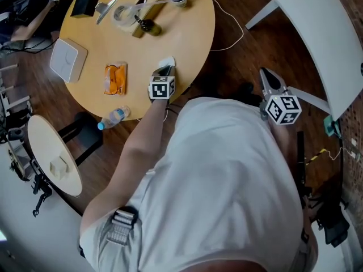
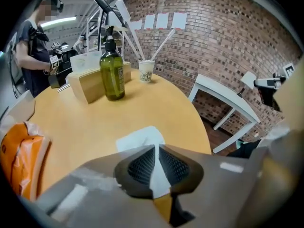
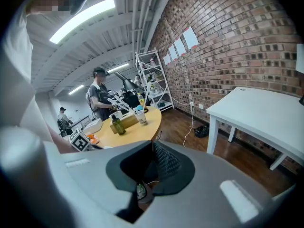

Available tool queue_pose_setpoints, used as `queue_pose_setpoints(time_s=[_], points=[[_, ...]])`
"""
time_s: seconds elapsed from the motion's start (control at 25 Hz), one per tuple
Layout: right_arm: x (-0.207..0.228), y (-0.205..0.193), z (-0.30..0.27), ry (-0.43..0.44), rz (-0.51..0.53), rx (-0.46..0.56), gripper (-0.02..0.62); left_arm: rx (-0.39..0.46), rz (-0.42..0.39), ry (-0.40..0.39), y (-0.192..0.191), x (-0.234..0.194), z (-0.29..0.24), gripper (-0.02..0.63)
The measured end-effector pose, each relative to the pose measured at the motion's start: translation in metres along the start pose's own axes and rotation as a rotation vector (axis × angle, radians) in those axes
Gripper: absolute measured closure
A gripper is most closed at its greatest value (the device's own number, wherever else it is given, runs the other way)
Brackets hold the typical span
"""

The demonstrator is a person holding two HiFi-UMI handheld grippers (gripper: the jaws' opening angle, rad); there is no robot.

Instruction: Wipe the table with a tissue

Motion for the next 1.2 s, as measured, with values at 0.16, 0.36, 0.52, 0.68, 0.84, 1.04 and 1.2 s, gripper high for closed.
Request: queue_pose_setpoints(time_s=[0.16,0.36,0.52,0.68,0.84,1.04,1.2], points=[[0.013,-0.002,0.004,-0.011,-0.019,0.009,0.58,0.088,-0.022,-0.079,0.02,0.027,0.004,0.58],[0.039,0.0,0.01,-0.032,-0.042,0.049,0.58,0.176,-0.064,-0.187,0.059,0.077,0.013,0.58],[0.069,0.014,0.016,-0.043,-0.072,0.089,0.58,0.233,-0.128,-0.271,0.103,0.13,0.007,0.581],[0.098,0.016,0.034,-0.086,-0.068,0.093,0.58,0.241,-0.167,-0.385,0.141,0.187,-0.011,0.581],[0.138,0.021,0.058,-0.122,-0.04,0.116,0.58,0.244,-0.241,-0.469,0.173,0.254,-0.024,0.581],[0.196,0.034,0.091,-0.143,-0.035,0.162,0.58,0.248,-0.303,-0.544,0.215,0.333,-0.044,0.581],[0.234,0.022,0.121,-0.18,-0.073,0.174,0.58,0.221,-0.368,-0.616,0.221,0.388,-0.062,0.581]])
Point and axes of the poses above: the fingertips, and each gripper's own axes: z backward along the fingers, x to its right, y out of its top, the point moved 7 cm from there along z, backward along the fingers, and after that the axes turned 4 degrees about -x, right-handed, at the moved point
